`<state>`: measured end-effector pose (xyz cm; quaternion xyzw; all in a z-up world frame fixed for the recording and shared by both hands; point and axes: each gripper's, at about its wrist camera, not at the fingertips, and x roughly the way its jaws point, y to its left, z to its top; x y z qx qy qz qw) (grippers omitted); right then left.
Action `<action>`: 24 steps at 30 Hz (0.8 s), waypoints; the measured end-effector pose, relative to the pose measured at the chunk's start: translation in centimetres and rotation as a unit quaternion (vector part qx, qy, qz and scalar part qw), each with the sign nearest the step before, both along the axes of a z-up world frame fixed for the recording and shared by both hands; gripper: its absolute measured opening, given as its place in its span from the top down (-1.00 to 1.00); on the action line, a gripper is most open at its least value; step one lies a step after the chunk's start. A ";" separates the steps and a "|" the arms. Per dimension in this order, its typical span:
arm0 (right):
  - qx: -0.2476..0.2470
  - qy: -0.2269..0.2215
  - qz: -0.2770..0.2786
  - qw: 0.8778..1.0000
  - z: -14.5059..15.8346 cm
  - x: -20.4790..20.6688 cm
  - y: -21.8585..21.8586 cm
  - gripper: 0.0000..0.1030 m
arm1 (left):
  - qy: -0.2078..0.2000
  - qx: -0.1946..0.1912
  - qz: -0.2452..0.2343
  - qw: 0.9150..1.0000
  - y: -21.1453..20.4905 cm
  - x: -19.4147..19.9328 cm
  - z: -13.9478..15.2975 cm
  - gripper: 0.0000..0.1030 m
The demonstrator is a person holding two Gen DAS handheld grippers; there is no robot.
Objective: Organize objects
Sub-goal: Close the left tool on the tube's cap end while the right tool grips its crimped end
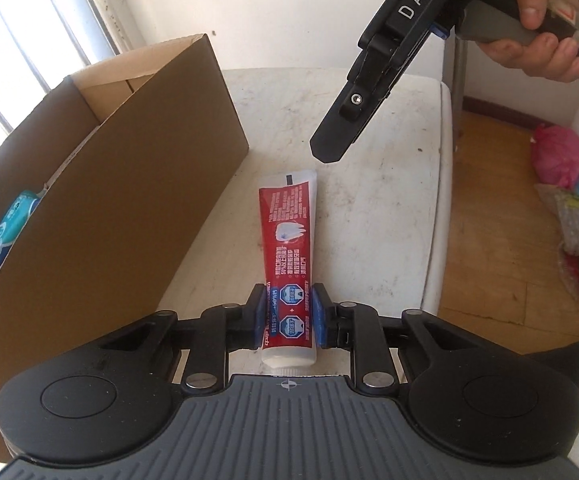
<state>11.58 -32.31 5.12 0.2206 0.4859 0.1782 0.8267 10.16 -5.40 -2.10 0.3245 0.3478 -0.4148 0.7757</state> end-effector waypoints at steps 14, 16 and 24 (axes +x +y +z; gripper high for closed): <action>0.053 0.031 0.042 0.997 -2.4 3.8 3.5 -0.23 | -0.145 -0.009 -0.084 0.986 4.6 -3.2 -2.2 0.59; 0.062 0.027 0.050 0.996 -2.6 4.2 3.8 -0.23 | -0.143 -0.012 -0.091 0.985 4.5 -2.9 -2.3 0.59; 0.078 -0.023 0.115 0.990 -3.2 3.6 5.1 -0.21 | -0.125 -0.036 -0.091 0.987 5.1 -2.1 -2.0 0.59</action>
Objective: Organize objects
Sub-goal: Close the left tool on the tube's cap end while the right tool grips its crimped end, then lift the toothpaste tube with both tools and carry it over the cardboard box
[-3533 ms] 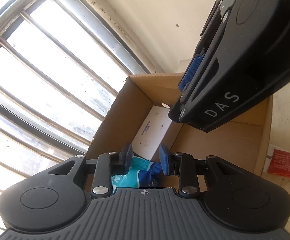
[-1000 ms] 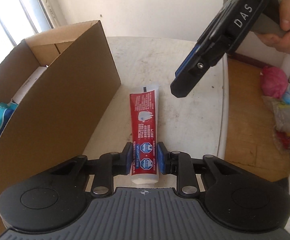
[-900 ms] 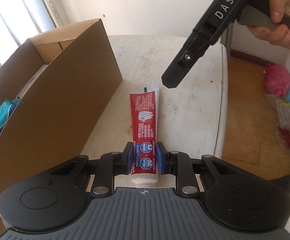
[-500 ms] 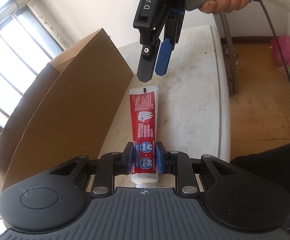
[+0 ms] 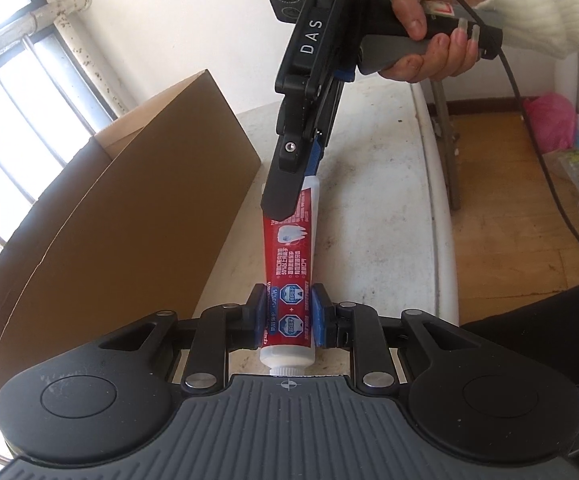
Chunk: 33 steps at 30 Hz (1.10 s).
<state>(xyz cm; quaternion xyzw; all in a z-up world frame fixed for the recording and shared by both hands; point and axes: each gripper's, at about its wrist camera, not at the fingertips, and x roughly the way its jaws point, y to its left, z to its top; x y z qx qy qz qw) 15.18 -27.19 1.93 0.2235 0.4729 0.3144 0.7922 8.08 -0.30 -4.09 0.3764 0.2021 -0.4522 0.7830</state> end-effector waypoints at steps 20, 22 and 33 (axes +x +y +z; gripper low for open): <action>0.014 -0.064 -0.026 0.997 1.4 -3.9 -1.3 0.57 | -0.024 0.055 0.004 0.998 -2.7 -1.3 2.2 0.58; 0.017 -0.075 -0.023 0.997 2.0 -4.5 -1.3 0.57 | -0.039 0.061 0.006 0.997 -2.7 -2.1 2.8 0.58; 0.035 -0.129 0.006 0.991 6.1 -7.6 -1.3 0.59 | -0.093 0.105 0.002 0.990 -2.6 -5.3 7.4 0.58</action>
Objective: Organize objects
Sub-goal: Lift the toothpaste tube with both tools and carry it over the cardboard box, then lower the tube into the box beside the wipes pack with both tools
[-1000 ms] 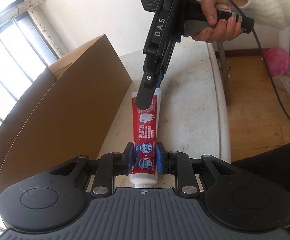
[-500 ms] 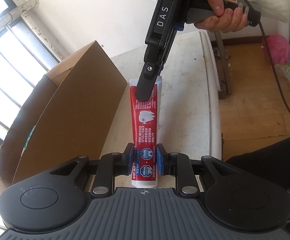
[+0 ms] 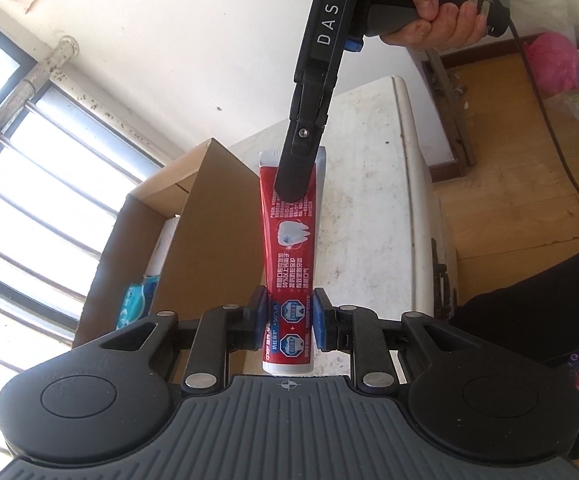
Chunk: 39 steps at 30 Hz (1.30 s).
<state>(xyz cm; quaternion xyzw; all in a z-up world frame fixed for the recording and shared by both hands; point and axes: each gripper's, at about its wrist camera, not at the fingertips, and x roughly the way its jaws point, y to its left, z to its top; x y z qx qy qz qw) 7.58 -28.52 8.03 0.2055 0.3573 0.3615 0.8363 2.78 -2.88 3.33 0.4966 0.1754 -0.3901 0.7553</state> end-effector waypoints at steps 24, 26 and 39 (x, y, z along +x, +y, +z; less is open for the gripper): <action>-0.004 0.059 -0.019 0.998 6.6 15.6 4.1 0.62 | -0.025 0.117 0.054 0.991 0.1 17.2 2.7 0.58; -0.020 0.088 -0.020 0.996 5.2 17.5 5.1 0.62 | 0.009 0.131 0.061 0.989 0.2 19.2 1.4 0.57; -0.166 0.140 0.016 0.976 0.0 21.9 11.6 0.57 | 0.137 0.227 0.103 0.959 0.0 24.4 -4.1 0.56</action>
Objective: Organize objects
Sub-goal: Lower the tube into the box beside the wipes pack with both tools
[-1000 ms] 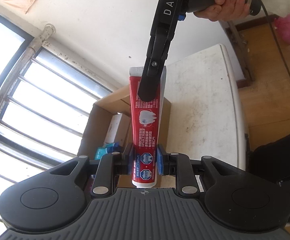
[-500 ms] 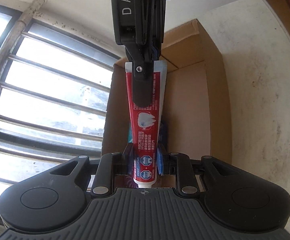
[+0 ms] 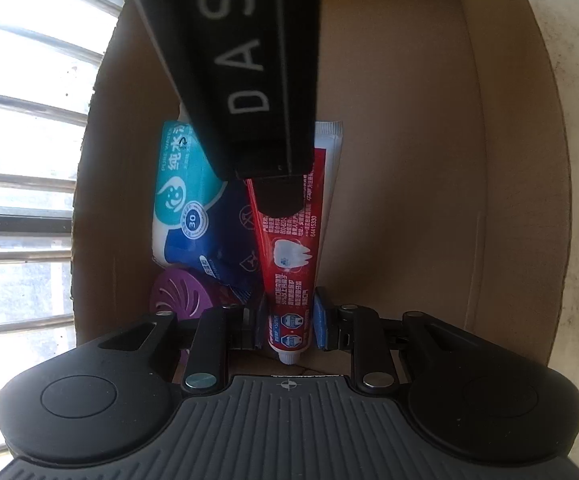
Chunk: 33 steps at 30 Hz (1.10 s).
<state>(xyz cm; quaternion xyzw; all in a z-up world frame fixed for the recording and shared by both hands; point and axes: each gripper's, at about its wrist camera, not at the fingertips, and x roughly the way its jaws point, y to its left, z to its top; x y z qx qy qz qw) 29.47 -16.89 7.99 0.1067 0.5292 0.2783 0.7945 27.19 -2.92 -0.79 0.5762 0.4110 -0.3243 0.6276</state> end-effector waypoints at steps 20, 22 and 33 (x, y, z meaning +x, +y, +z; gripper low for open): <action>-0.122 -0.044 0.015 0.991 -1.7 0.3 2.0 0.16 | -0.002 -0.008 0.038 0.999 0.3 -2.4 2.0 0.33; -0.124 -0.047 0.011 0.991 -1.7 0.2 2.1 0.16 | 0.002 -0.021 0.040 0.999 0.4 -2.8 2.6 0.37; -0.158 -0.059 0.037 0.985 -2.0 -0.4 3.1 0.14 | 0.010 -0.069 0.037 0.997 0.9 -4.4 4.2 0.84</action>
